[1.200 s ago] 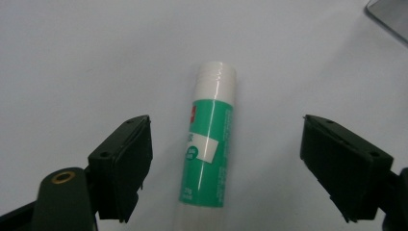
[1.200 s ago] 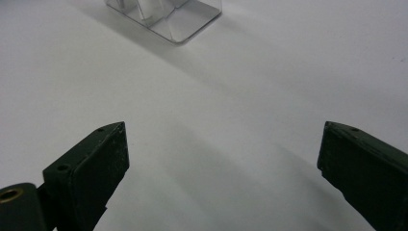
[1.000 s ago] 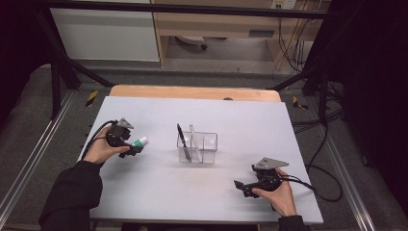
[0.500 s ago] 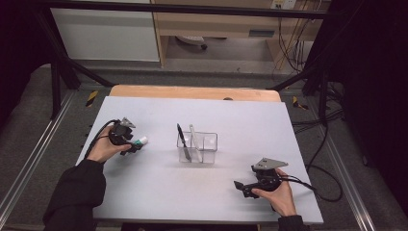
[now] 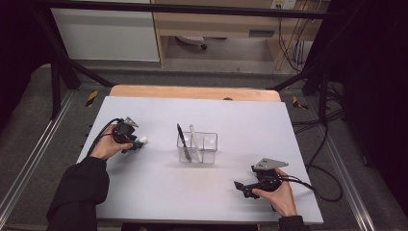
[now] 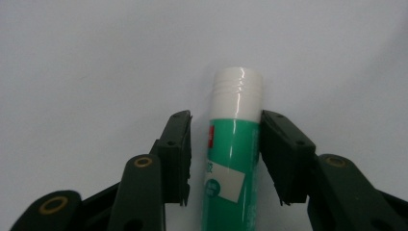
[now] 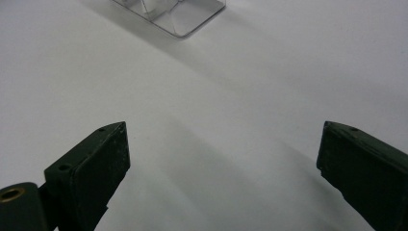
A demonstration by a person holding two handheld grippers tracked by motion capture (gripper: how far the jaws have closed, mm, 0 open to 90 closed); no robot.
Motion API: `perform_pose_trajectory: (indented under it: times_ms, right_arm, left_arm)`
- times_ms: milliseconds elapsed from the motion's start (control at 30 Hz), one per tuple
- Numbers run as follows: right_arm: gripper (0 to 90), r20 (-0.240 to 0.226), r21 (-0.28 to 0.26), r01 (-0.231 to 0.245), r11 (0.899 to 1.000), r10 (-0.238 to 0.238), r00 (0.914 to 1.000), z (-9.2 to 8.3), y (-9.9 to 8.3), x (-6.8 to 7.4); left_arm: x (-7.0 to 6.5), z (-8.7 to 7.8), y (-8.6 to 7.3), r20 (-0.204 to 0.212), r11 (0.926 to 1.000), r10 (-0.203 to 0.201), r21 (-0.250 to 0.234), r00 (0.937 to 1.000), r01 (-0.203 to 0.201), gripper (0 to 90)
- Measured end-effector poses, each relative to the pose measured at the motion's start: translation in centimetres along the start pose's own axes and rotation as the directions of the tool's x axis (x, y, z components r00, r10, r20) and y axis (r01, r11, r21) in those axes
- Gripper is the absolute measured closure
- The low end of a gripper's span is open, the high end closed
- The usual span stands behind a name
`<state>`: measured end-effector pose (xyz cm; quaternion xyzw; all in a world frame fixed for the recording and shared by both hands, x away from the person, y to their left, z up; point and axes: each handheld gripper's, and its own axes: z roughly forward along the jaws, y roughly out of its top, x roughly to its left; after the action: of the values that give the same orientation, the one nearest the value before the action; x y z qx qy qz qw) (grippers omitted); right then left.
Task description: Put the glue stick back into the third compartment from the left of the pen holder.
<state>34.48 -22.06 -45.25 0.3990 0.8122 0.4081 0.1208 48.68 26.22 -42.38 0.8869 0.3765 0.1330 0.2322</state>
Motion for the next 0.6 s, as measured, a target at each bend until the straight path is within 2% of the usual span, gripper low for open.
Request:
perform_pose_trajectory:
  times_ms: [133,233,467,600]
  right_arm:
    - [4.9,0.000,0.002,0.000,1.000,0.000,1.0000,-0.01,0.01,-0.02]
    - [5.0,-0.001,0.000,-0.003,1.000,0.003,1.0000,-0.03,-0.01,-0.02]
    - [5.1,-0.001,0.001,-0.002,1.000,0.002,1.0000,-0.03,-0.04,-0.07]
    - [5.1,-0.002,0.000,-0.007,1.000,0.007,1.0000,-0.07,-0.03,-0.06]
  left_arm:
    - [-0.16,0.25,0.40,0.002,0.9998,0.015,0.014,0.9999,-0.015,58.0]
    - [-0.13,0.52,0.43,0.010,0.9997,0.010,0.023,0.9999,-0.010,61.1]
    - [-0.14,0.64,0.59,0.020,0.9992,0.004,0.040,0.9998,-0.005,63.5]
    - [-0.18,0.63,0.67,0.018,0.9988,0.018,0.046,0.9997,-0.018,64.6]
